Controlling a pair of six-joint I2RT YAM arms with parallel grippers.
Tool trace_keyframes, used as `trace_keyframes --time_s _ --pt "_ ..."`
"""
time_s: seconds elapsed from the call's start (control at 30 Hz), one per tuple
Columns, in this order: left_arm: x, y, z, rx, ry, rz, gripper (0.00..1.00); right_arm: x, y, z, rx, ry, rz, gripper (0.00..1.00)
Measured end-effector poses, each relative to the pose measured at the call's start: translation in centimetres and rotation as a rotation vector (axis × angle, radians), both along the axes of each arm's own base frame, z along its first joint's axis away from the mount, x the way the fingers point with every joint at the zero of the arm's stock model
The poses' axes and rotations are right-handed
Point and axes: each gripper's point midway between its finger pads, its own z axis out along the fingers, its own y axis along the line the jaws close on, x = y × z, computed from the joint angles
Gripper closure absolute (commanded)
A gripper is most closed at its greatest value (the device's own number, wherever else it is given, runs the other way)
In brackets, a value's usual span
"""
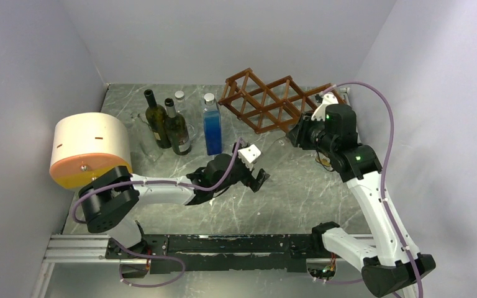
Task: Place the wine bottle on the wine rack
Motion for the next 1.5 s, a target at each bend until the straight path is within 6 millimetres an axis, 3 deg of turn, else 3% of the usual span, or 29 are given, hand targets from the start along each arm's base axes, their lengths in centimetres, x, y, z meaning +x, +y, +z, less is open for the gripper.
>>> trace_keyframes --time_s 0.53,0.7,0.8,0.83,0.87,0.9,0.97,1.03,1.23,1.5 --pt "2.1 0.0 3.4 -0.096 -0.103 0.062 0.05 -1.3 2.2 3.9 0.142 -0.074 0.087 1.0" --pt "2.2 -0.1 3.9 -0.091 -0.142 0.051 0.23 -1.8 2.7 4.3 0.165 -0.075 0.118 1.0" --pt "2.3 0.0 4.0 -0.081 -0.173 0.045 0.41 -2.0 2.8 4.5 0.171 -0.078 0.128 1.0" --pt "2.3 0.1 4.0 -0.073 -0.187 0.044 0.52 -2.1 2.8 4.5 0.173 -0.078 0.131 1.0" --pt "2.3 0.1 4.1 -0.061 -0.207 0.036 0.68 -2.1 2.9 4.6 0.175 -0.078 0.132 0.95" --pt "2.2 0.0 4.1 -0.048 -0.228 0.018 0.88 -2.1 2.9 4.7 0.177 -0.08 0.132 0.75" --pt "2.0 -0.1 4.0 -0.035 -0.246 0.004 0.93 -2.2 2.9 4.6 0.177 -0.073 0.133 0.36" --pt "2.0 0.0 3.9 -0.003 -0.276 -0.008 0.93 -2.5 3.0 4.7 0.184 -0.067 0.145 0.23" --pt "2.7 0.9 3.7 0.136 -0.429 -0.039 0.93 -3.2 2.6 5.0 0.149 -0.051 0.153 0.16" --pt "3.2 2.0 7.0 0.243 -0.736 -0.163 0.93 -3.0 1.3 7.0 0.044 -0.093 0.151 0.13"
